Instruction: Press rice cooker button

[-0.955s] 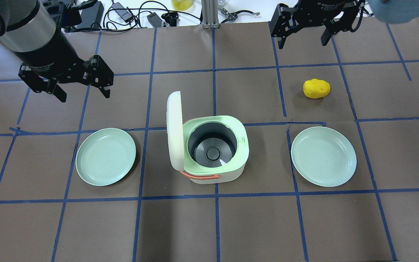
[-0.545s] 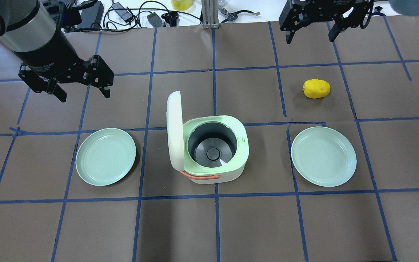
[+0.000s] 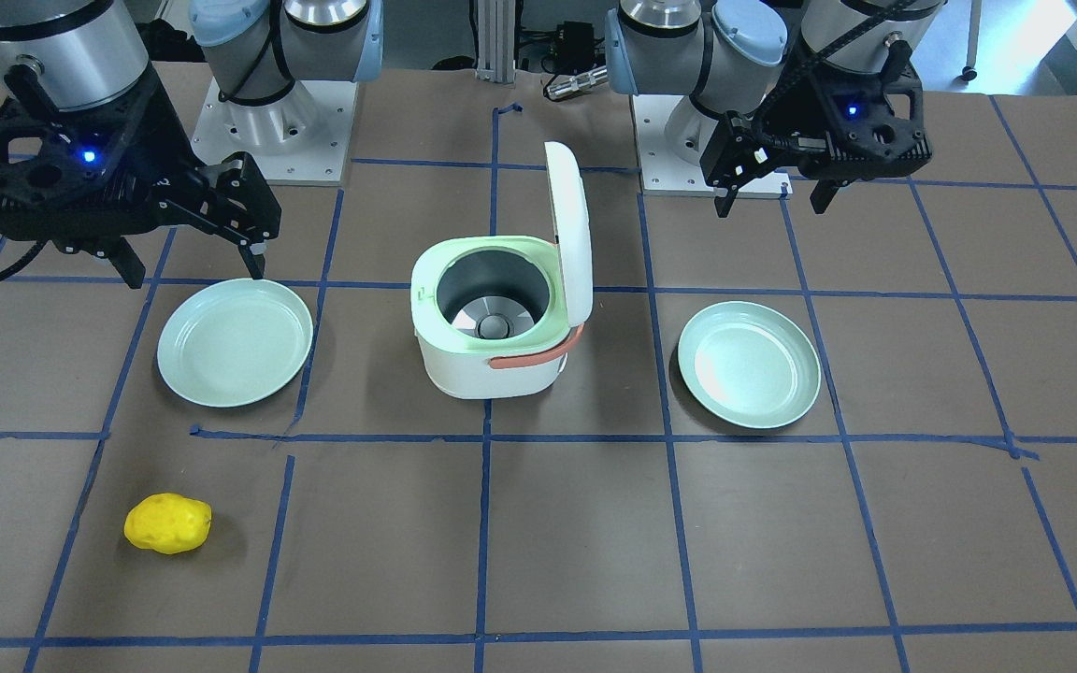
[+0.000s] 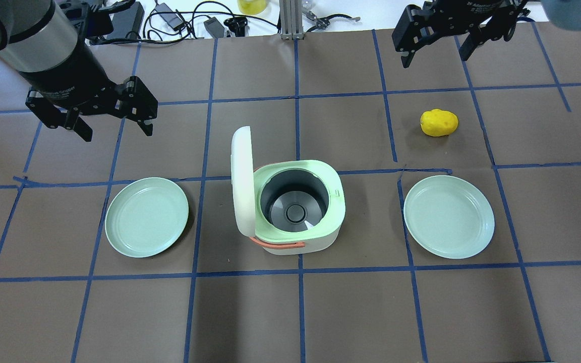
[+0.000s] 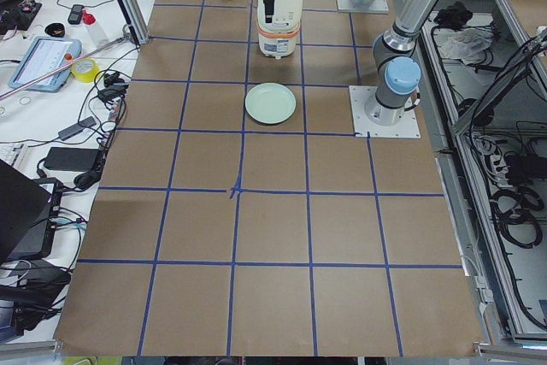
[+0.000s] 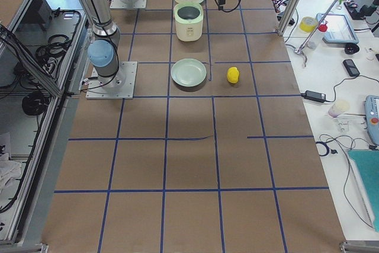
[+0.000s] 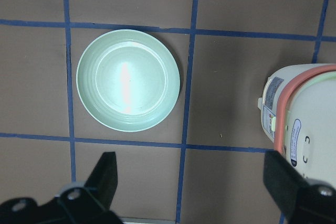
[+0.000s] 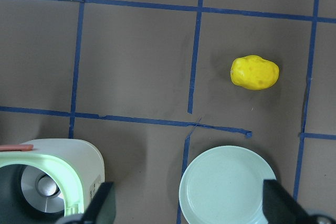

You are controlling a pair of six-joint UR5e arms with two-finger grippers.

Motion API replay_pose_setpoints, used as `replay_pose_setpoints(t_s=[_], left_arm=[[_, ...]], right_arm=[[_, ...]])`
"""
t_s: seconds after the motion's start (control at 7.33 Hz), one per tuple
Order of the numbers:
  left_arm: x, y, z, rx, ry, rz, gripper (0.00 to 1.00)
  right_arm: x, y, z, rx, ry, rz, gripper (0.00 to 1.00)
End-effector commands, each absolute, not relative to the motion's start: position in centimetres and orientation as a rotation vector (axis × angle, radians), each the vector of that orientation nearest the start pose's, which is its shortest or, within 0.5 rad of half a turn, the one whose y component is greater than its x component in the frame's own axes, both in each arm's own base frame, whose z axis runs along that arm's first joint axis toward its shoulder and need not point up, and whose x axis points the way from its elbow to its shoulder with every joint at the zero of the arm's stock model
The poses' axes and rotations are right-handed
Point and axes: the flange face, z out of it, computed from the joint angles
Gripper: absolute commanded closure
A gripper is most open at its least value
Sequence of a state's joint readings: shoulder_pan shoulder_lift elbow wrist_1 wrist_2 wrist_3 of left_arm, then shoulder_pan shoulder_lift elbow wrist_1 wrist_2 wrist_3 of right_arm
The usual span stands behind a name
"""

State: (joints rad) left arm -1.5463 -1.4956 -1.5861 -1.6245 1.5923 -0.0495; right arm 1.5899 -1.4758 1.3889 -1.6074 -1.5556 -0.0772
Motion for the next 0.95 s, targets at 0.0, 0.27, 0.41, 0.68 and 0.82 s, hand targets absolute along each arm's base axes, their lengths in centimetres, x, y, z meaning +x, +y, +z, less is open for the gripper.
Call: replay_pose_setpoints(t_s=[0.0, 0.27, 0.41, 0.68, 0.82], left_arm=[[-11.98, -46.3, 51.08, -0.115, 3.118, -0.01, 0.0], [-11.98, -46.3, 51.08, -0.115, 3.118, -0.01, 0.0], [-11.98, -46.3, 51.08, -0.115, 3.118, -0.01, 0.0], [-11.98, -46.3, 51.08, -0.115, 3.118, -0.01, 0.0], [-11.98, -46.3, 51.08, -0.117, 3.118, -0.01, 0.0]], right_arm=[[13.99, -53.57, 53.11, -0.155, 3.177, -0.191, 0.0], [14.1, -53.52, 53.01, -0.135, 3.174, -0.186, 0.0], [14.18, -53.49, 52.99, -0.128, 3.174, -0.184, 0.0], [14.28, -53.46, 53.05, -0.014, 3.171, -0.186, 0.0], [14.29, -53.44, 53.02, -0.014, 3.169, -0.181, 0.0]])
